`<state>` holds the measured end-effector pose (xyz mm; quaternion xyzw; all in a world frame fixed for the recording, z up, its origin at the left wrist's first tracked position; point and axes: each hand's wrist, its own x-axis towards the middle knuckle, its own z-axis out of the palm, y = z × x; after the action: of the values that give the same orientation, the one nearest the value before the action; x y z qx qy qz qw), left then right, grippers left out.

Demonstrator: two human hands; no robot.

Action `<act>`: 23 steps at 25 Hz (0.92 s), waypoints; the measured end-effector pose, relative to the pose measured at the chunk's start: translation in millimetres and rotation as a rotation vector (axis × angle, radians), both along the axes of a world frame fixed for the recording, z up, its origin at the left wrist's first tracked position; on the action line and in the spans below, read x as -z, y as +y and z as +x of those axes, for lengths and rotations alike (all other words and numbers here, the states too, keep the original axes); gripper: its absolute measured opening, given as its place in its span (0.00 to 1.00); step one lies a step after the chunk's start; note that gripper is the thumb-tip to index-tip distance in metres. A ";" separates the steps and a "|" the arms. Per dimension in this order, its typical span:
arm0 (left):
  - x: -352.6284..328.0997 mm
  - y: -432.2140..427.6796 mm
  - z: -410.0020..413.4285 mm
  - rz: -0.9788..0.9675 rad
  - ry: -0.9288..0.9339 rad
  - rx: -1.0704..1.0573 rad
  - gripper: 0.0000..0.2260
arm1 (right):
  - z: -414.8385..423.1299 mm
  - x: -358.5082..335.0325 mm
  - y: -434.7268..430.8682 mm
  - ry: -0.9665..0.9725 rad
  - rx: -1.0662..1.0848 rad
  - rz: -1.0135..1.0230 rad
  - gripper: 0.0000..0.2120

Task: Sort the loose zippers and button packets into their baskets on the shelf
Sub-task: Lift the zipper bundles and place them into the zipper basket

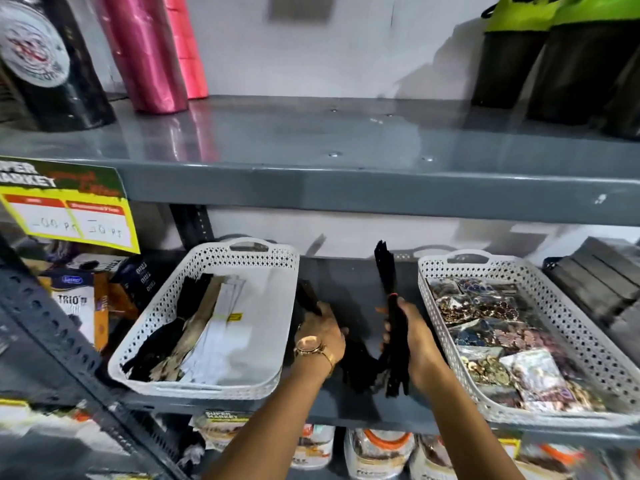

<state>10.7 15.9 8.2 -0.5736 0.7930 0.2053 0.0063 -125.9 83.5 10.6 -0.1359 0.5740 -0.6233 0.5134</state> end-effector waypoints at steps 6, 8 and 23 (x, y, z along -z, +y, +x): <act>-2.6 -2.4 -6.1 0.017 0.191 0.057 0.24 | 3.7 -14.0 20.7 -0.016 -0.097 0.050 0.13; -8.9 5.2 3.4 -0.030 0.332 0.106 0.22 | 4.2 -23.2 23.6 0.008 -0.172 -0.009 0.13; -74.7 -64.6 166.8 -0.038 0.739 -0.078 0.24 | 148.1 -58.2 -95.7 0.855 -0.695 -0.041 0.26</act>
<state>177.4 -48.8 82.9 -0.4904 0.7230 0.3839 -0.2989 22.3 -12.2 68.8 -0.5682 0.6407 -0.3174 0.4072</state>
